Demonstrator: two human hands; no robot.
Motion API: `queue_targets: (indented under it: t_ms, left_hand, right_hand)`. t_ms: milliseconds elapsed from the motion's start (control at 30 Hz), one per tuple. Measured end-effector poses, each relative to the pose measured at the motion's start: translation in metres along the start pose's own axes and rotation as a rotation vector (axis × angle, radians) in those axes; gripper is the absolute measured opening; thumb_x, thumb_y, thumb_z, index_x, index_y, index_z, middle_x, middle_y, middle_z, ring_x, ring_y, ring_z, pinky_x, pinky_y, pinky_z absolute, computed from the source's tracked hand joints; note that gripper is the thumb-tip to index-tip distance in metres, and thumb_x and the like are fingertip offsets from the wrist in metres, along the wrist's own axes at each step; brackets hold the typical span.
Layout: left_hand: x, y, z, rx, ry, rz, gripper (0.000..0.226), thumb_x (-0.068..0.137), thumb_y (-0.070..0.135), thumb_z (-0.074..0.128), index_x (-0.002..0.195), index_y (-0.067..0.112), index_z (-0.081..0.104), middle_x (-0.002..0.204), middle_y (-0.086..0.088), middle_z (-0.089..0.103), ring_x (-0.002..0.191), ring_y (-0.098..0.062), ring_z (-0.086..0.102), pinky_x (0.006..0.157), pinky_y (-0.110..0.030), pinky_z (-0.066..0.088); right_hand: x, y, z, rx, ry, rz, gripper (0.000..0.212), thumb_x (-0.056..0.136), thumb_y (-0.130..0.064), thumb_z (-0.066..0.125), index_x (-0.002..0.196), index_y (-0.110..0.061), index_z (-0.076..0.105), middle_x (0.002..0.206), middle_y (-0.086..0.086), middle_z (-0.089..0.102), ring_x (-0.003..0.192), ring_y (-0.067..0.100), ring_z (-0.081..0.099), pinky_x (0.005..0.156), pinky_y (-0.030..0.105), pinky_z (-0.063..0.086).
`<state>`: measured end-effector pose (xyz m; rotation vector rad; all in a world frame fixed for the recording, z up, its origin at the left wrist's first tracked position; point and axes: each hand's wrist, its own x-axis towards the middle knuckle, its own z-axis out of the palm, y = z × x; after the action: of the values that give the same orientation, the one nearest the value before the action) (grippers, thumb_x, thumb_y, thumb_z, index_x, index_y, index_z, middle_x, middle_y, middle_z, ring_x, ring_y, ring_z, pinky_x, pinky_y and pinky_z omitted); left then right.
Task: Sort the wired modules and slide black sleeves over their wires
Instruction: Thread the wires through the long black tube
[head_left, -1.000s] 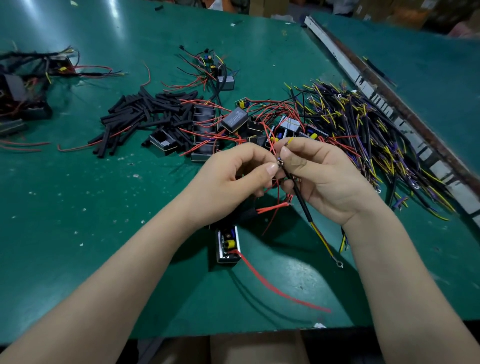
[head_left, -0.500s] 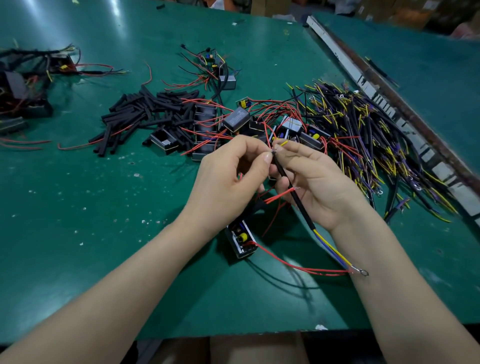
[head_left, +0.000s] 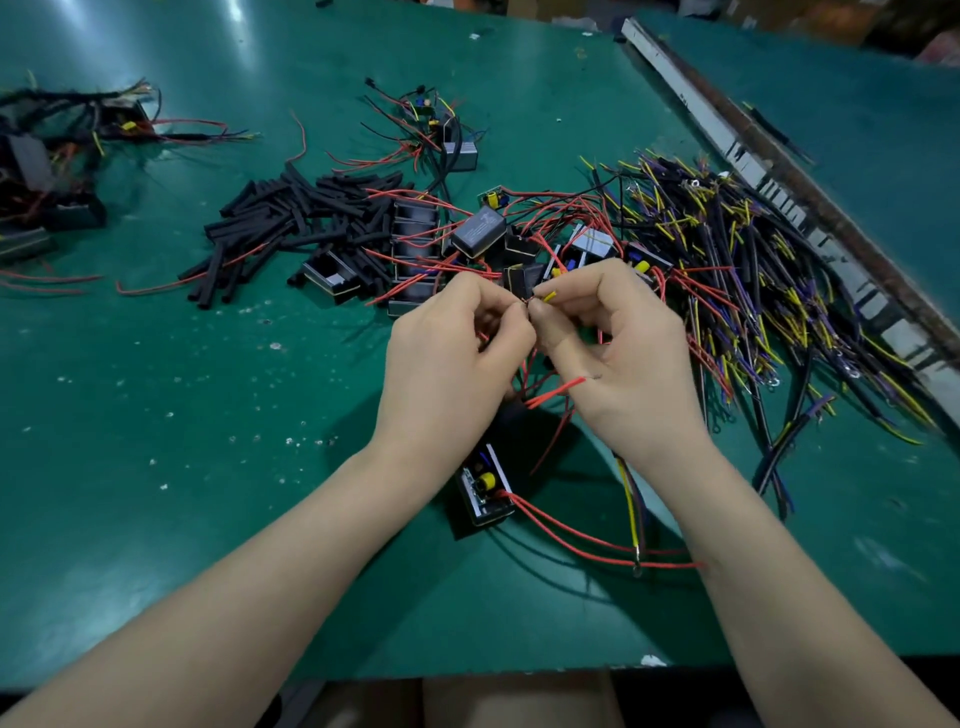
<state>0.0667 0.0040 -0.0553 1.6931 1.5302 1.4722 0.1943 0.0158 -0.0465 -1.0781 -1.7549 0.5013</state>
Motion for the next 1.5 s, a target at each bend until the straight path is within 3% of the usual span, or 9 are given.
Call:
queue_targets:
  t_ms: [133,300,467,667,767,900,1167,1333,1500]
  left_hand:
    - [0.001,0.001,-0.001,0.039,-0.015,-0.061,0.007,0.084,0.02,0.061,0.078,0.02,0.062,0.062,0.01,0.06,0.054,-0.008,0.058,0.06,-0.027,0.045]
    - [0.004,-0.002,-0.004,0.057,-0.087,-0.113,0.008,0.084,0.022,0.062,0.075,0.021,0.063,0.057,0.015,0.058,0.048,-0.005,0.059,0.06,-0.024,0.047]
    - [0.007,-0.005,-0.007,0.069,-0.173,-0.122,0.009,0.084,0.022,0.063,0.076,0.023,0.062,0.055,0.02,0.056,0.041,0.001,0.056,0.049,-0.009,0.034]
    - [0.016,-0.002,-0.019,0.018,-0.188,-0.013,0.016,0.084,0.04,0.065,0.087,0.025,0.06,0.08,0.01,0.061,0.065,-0.001,0.053,0.064,-0.011,0.04]
    - [0.019,0.008,-0.033,-0.256,-0.386,0.006,0.024,0.077,0.051,0.059,0.08,0.027,0.061,0.072,0.005,0.063,0.066,-0.006,0.054,0.064,-0.027,0.045]
    - [0.011,0.012,-0.032,-0.166,-0.63,0.211,0.013,0.079,0.033,0.072,0.082,0.021,0.069,0.074,0.007,0.067,0.069,0.0,0.058,0.065,-0.013,0.042]
    - [0.012,0.004,-0.024,-0.054,-0.464,0.136,0.013,0.091,0.021,0.061,0.08,0.028,0.058,0.065,0.019,0.058,0.06,0.006,0.05,0.057,-0.006,0.035]
    - [0.013,-0.004,-0.016,-0.014,-0.316,0.015,0.011,0.091,0.027,0.055,0.08,0.03,0.054,0.069,0.003,0.063,0.062,-0.011,0.053,0.063,-0.023,0.042]
    - [0.013,-0.004,-0.016,-0.037,-0.287,0.048,0.017,0.09,0.024,0.06,0.08,0.038,0.058,0.066,0.02,0.06,0.064,-0.005,0.055,0.064,-0.013,0.04]
  right_hand:
    - [0.0,0.005,-0.005,-0.207,-0.005,-0.202,0.005,0.087,-0.003,0.064,0.092,-0.003,0.065,0.085,-0.005,0.054,0.078,0.006,0.052,0.07,0.014,0.044]
    - [0.003,0.006,-0.011,-0.186,-0.063,-0.191,0.009,0.085,0.001,0.066,0.093,-0.003,0.067,0.084,-0.001,0.056,0.077,0.006,0.053,0.071,0.01,0.041]
    - [0.004,0.002,-0.015,0.006,-0.162,-0.016,0.016,0.087,-0.004,0.067,0.09,-0.02,0.065,0.083,-0.012,0.057,0.073,0.005,0.057,0.058,0.019,0.047]
    - [0.01,0.004,-0.021,0.26,-0.091,0.178,0.019,0.089,-0.003,0.064,0.088,-0.022,0.064,0.073,-0.009,0.065,0.066,0.007,0.062,0.051,0.019,0.049]
    - [0.012,0.005,-0.023,0.345,-0.067,0.255,0.015,0.089,-0.004,0.064,0.088,-0.019,0.065,0.069,-0.01,0.066,0.062,0.006,0.062,0.045,0.017,0.044]
    - [0.013,0.005,-0.025,0.483,-0.048,0.333,0.011,0.09,-0.006,0.062,0.088,-0.017,0.064,0.067,-0.01,0.065,0.058,0.004,0.06,0.044,0.017,0.043]
    - [0.014,0.004,-0.027,0.56,-0.073,0.381,0.009,0.091,-0.008,0.059,0.089,-0.016,0.063,0.068,-0.01,0.062,0.058,0.007,0.058,0.043,0.017,0.04]
    - [0.013,0.006,-0.025,0.419,-0.064,0.285,0.013,0.092,-0.007,0.06,0.089,-0.019,0.061,0.072,-0.009,0.062,0.059,0.005,0.059,0.045,0.018,0.043]
    - [0.011,0.004,-0.02,0.264,-0.041,0.146,0.02,0.093,-0.004,0.059,0.09,-0.024,0.057,0.079,-0.007,0.062,0.063,0.004,0.059,0.054,0.012,0.044]
